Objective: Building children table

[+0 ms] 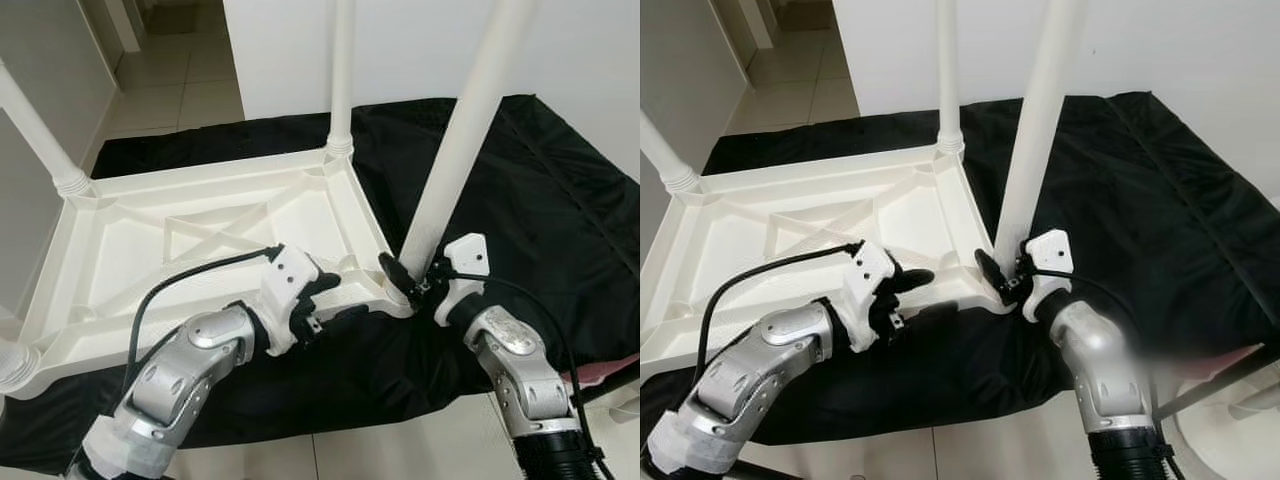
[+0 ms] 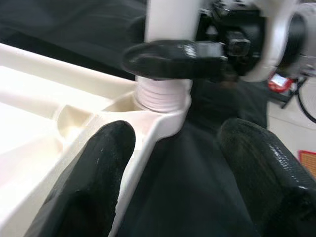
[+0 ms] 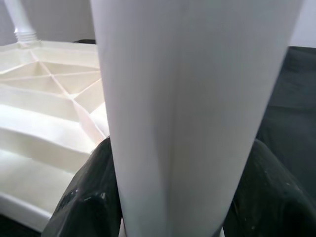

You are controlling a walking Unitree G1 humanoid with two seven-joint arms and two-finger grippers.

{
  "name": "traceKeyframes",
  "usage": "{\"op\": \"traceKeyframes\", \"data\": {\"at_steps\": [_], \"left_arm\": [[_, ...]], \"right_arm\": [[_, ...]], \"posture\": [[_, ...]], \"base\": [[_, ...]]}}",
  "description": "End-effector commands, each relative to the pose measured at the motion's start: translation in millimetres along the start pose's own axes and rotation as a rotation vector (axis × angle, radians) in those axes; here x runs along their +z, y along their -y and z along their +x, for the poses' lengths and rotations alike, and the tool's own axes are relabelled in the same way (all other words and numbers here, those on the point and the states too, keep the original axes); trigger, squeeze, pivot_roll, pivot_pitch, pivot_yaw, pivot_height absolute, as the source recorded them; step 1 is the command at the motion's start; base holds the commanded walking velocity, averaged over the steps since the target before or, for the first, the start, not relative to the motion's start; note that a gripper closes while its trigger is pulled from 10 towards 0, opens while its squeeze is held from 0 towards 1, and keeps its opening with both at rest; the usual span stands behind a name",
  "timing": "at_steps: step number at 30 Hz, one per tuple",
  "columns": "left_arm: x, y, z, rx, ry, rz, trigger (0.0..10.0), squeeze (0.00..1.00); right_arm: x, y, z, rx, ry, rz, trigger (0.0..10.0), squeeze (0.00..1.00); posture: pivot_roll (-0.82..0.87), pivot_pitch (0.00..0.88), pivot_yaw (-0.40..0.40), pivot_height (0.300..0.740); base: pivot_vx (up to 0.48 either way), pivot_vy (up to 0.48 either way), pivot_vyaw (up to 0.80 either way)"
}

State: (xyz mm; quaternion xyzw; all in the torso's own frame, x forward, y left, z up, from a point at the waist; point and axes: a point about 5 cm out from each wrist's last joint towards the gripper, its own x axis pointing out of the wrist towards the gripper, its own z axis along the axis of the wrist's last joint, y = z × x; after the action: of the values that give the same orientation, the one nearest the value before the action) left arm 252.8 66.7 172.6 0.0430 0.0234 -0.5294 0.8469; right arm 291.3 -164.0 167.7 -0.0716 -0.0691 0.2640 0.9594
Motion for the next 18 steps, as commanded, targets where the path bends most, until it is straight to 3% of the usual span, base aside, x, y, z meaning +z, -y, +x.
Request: {"op": "traceKeyframes", "data": {"at_steps": [1, 9, 18], "left_arm": [[0, 9.6, -1.8, -0.17, -0.011, 0.011, 10.0, 0.0], [10, 1.5, 1.1, -0.161, 0.015, 0.035, 10.0, 0.0], [12, 4.4, -1.7, -0.172, 0.005, 0.009, 10.0, 0.0]], "right_arm": [[-5, 8.0, -0.2, 0.002, -0.024, -0.011, 10.0, 0.0], [-1, 19.9, 10.6, 0.051, -0.023, -0.04, 10.0, 0.0], [-1, 29.6, 11.5, 0.063, -0.04, -0.067, 10.0, 0.0]], "posture": [[-0.12, 0.101, 0.059, 0.74], [-0.15, 0.125, 0.072, 0.74], [-0.14, 0.183, 0.122, 0.74]], "base": [[0.0, 0.0, 0.0], [0.0, 0.0, 0.0], [0.0, 0.0, 0.0]]}}
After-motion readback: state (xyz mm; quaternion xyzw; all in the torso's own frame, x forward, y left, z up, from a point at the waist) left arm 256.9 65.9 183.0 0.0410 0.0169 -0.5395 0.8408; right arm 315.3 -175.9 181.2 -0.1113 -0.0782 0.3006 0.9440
